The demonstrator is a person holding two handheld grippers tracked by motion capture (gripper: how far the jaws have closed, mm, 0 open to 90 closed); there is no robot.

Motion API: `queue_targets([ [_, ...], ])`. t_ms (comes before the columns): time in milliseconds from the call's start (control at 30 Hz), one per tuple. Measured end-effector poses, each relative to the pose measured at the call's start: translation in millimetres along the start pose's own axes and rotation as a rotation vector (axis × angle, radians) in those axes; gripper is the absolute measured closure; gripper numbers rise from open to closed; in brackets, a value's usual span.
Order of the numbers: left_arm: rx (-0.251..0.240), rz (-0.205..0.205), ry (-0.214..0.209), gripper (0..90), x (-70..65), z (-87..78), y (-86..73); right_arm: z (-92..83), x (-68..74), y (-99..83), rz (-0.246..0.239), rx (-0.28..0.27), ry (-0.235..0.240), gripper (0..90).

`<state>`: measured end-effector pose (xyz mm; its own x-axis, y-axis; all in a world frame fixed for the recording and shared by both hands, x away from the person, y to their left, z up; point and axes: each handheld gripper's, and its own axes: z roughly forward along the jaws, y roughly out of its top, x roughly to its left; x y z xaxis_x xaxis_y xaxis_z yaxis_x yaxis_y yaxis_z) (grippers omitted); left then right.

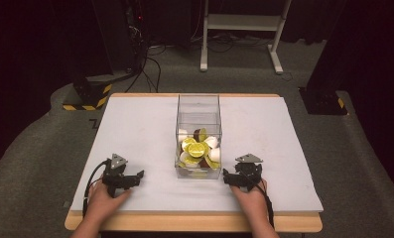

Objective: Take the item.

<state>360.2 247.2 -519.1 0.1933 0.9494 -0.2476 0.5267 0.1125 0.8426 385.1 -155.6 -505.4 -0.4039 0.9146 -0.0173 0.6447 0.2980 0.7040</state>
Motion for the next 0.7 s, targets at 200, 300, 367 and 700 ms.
queue_targets([
  [200, 0.001, 0.000, 0.001, 15.5, 0.1, 0.0, 0.1, -0.3, 0.5, 0.3, -0.002, 0.001, -0.002, 12.7],
  [300, 0.000, 0.000, 0.000, 15.5, 0.0, 0.0, 0.1, -1.3, 0.6, 1.4, -0.017, -0.001, 0.001, 12.9],
  [367, 0.001, 0.000, 0.001, 15.5, 0.1, 0.0, 0.0, -3.1, 0.1, 1.9, -0.013, -0.010, 0.009, 12.8],
  [700, 0.001, 0.000, 0.000, 15.5, 0.1, 0.0, 0.1, -16.8, -4.2, 4.9, -0.016, -0.066, 0.033, 11.9],
])
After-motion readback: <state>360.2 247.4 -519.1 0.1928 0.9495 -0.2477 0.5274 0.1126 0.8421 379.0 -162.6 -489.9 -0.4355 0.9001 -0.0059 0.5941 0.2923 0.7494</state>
